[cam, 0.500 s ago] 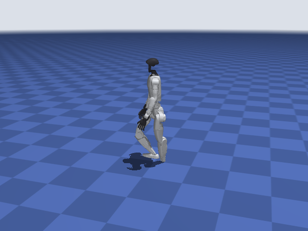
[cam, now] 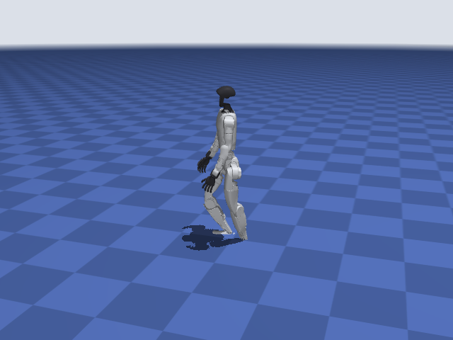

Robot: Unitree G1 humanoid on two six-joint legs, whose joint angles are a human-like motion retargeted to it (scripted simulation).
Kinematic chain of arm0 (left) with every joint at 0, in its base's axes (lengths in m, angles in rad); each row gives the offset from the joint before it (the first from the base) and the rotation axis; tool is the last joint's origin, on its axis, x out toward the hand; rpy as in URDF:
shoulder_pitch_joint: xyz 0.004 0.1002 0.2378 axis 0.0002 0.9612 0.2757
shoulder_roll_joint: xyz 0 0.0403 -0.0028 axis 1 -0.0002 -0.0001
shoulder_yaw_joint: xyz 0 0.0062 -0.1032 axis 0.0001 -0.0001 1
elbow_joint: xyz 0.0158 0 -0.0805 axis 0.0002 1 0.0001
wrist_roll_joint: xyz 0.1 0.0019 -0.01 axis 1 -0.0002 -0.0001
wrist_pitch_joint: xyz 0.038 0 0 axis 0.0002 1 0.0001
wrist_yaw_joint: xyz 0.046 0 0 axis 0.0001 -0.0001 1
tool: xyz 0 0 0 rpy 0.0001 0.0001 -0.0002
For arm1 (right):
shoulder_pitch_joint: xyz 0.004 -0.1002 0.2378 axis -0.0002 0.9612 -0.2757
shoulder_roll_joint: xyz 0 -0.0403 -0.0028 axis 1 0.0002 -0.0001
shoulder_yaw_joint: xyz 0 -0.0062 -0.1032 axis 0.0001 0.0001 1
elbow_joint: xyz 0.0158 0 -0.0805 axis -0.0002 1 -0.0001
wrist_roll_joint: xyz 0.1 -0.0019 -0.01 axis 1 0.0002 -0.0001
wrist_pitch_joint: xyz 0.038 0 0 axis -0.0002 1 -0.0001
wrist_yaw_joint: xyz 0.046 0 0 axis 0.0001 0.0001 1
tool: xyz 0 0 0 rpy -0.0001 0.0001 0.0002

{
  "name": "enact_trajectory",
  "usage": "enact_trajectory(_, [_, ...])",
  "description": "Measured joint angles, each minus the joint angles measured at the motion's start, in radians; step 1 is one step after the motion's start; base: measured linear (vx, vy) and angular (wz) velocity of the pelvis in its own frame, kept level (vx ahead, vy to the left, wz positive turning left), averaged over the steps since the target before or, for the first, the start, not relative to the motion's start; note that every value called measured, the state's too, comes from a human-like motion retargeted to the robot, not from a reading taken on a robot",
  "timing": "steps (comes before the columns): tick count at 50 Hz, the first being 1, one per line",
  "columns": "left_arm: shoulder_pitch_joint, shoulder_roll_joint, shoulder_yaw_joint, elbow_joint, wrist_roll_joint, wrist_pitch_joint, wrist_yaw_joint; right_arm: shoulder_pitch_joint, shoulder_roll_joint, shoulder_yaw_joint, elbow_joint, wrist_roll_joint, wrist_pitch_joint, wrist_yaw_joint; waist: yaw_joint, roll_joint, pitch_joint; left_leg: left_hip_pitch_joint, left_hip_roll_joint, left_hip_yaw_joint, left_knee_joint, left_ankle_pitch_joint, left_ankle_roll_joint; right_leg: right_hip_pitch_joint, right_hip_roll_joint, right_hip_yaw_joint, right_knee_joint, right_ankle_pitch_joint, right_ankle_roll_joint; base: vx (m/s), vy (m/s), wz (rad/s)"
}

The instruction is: Walk

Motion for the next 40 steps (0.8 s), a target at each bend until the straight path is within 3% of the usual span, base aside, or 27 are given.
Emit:
enact_trajectory(2, [-0.002, 0.005, 0.009, -0.012, 0.001, -0.001, -0.008, -0.017, 0.003, 0.000, -0.010, 0.001, -0.001, 0.007, 0.015, 0.049, 0.013, -0.041, 0.102, 0.005, 0.151, -0.091, -0.007, 0.059, 0.085, -0.036, -0.068, 0.010, -0.020, 0.12, -0.06, -0.35])
enact_trajectory(5, [0.014, -0.006, 0.005, -0.022, 0.004, -0.006, -0.009, -0.013, 0.008, 0.003, -0.020, 0.002, -0.006, 0.011, 0.012, 0.036, 0.010, -0.068, 0.138, 0.014, 0.282, -0.143, -0.016, 0.074, 0.084, -0.021, -0.045, -0.013, -0.020, 0.08, -0.07, -0.15])
enact_trajectory(7, [0.007, -0.003, 0.011, -0.032, 0.005, -0.004, -0.020, -0.031, 0.009, 0.002, -0.026, 0.006, -0.005, 0.024, 0.028, 0.107, 0.024, -0.105, 0.263, 0.000, 0.411, -0.210, -0.029, 0.138, 0.195, -0.066, -0.137, 0.010, -0.045, 0.11, -0.07, -0.37])
enact_trajectory(15, [0.006, -0.010, 0.018, -0.061, 0.006, -0.006, -0.036, -0.041, 0.024, 0.008, -0.026, -0.001, -0.004, 0.060, 0.046, 0.154, 0.049, -0.160, 0.449, -0.022, 0.676, -0.273, -0.045, 0.228, 0.320, -0.081, -0.212, 0.008, -0.073, 0.09, -0.07, -0.12])
enact_trajectory(20, [0.000, 0.001, 0.032, -0.082, -0.013, -0.008, -0.018, -0.040, 0.023, 0.018, -0.023, -0.014, 0.006, 0.080, 0.079, 0.179, 0.079, -0.243, 0.622, -0.014, 0.922, -0.314, 0.018, 0.268, 0.386, -0.092, -0.256, 0.011, -0.097, 0.07, -0.05, 0.07])
enact_trajectory(23, [-0.004, 0.006, 0.040, -0.089, -0.029, -0.008, -0.008, -0.036, 0.022, 0.032, -0.016, -0.030, 0.014, 0.095, 0.127, 0.193, 0.103, -0.333, 0.675, -0.084, 1.049, -0.323, 0.043, 0.294, 0.431, -0.080, -0.282, 0.017, -0.107, 0.08, -0.02, -0.24])
enact_trajectory(27, [-0.015, 0.008, 0.049, -0.086, -0.044, -0.010, -0.007, -0.031, 0.018, 0.045, 0.001, -0.050, 0.024, 0.120, 0.190, 0.194, 0.114, -0.475, 0.674, -0.167, 1.099, -0.328, 0.053, 0.318, 0.460, -0.059, -0.332, 0.033, -0.107, 0.11, 0.02, -0.20])
enact_trajectory(33, [-0.010, 0.034, 0.065, -0.044, -0.065, -0.002, -0.016, -0.030, 0.025, 0.058, 0.028, -0.063, 0.029, 0.148, 0.242, 0.165, 0.069, -0.666, 0.573, -0.226, 0.934, -0.288, 0.033, 0.308, 0.435, -0.036, -0.406, 0.047, -0.095, 0.17, 0.08, -0.02])
enact_trajectory(40, [0.037, 0.050, 0.087, 0.013, -0.074, 0.010, -0.017, -0.022, 0.034, 0.054, 0.045, -0.076, 0.026, 0.129, 0.283, 0.172, 0.031, -0.735, 0.469, -0.302, 0.760, -0.220, -0.008, 0.363, 0.419, -0.019, -0.470, 0.045, -0.094, 0.23, 0.15, 0.01])
